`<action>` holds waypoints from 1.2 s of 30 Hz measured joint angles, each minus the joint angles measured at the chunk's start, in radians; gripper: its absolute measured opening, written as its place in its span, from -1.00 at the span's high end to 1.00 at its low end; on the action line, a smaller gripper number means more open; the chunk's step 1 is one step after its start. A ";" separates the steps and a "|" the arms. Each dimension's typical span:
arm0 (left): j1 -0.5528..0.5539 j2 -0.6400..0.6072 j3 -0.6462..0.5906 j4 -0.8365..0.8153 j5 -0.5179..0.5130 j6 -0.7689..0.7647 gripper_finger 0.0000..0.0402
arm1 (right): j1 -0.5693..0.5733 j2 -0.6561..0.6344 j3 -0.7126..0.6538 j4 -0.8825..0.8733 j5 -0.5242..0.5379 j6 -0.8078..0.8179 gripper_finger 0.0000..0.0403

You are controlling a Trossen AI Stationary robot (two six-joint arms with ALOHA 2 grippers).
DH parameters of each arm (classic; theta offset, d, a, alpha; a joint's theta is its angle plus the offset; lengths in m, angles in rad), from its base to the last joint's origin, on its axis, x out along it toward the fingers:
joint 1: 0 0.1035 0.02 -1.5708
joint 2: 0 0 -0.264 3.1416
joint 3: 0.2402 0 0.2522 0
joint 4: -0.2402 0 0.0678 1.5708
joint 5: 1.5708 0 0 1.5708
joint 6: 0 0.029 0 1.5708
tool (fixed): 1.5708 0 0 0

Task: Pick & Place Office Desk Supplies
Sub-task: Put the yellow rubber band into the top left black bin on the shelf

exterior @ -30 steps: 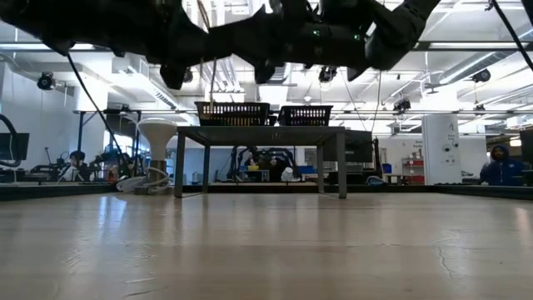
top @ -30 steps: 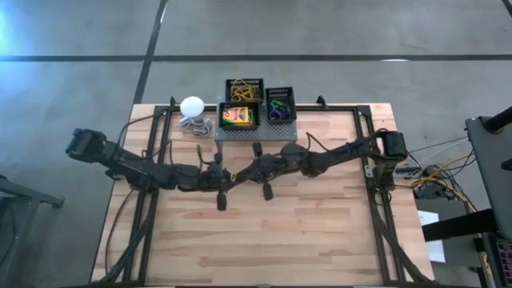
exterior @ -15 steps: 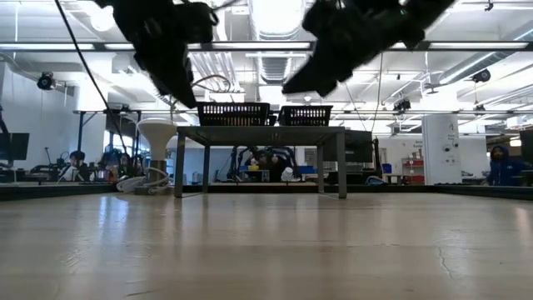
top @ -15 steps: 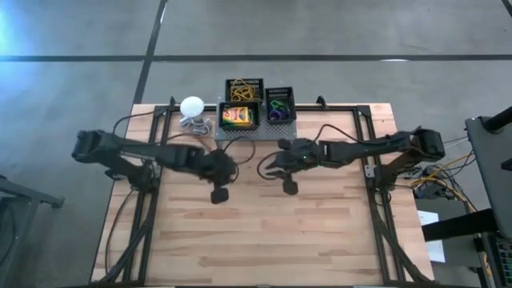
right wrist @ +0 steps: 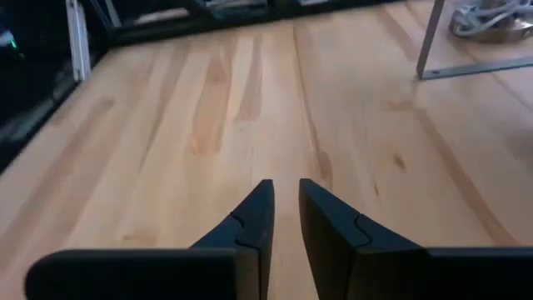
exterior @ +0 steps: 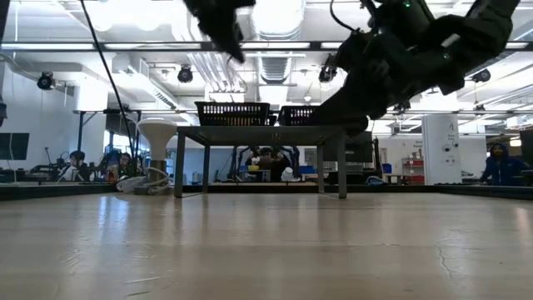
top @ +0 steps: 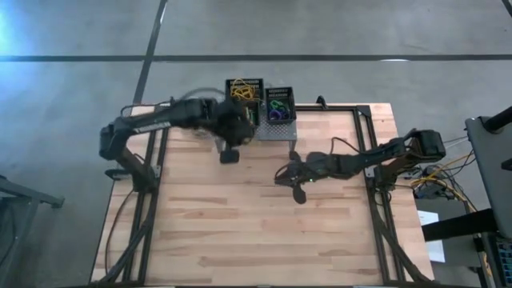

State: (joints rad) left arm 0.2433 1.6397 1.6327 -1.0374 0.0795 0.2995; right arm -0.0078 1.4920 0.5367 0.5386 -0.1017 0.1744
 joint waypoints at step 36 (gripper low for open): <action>0.668 -0.002 0.027 0.489 0.607 0.159 0.99 | 0.001 0.000 0.004 0.140 0.106 0.088 0.74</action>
State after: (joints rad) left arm 0.9117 1.6379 1.6597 -0.5489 0.6865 0.4581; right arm -0.0067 1.4921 0.5404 0.6781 0.0040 0.2626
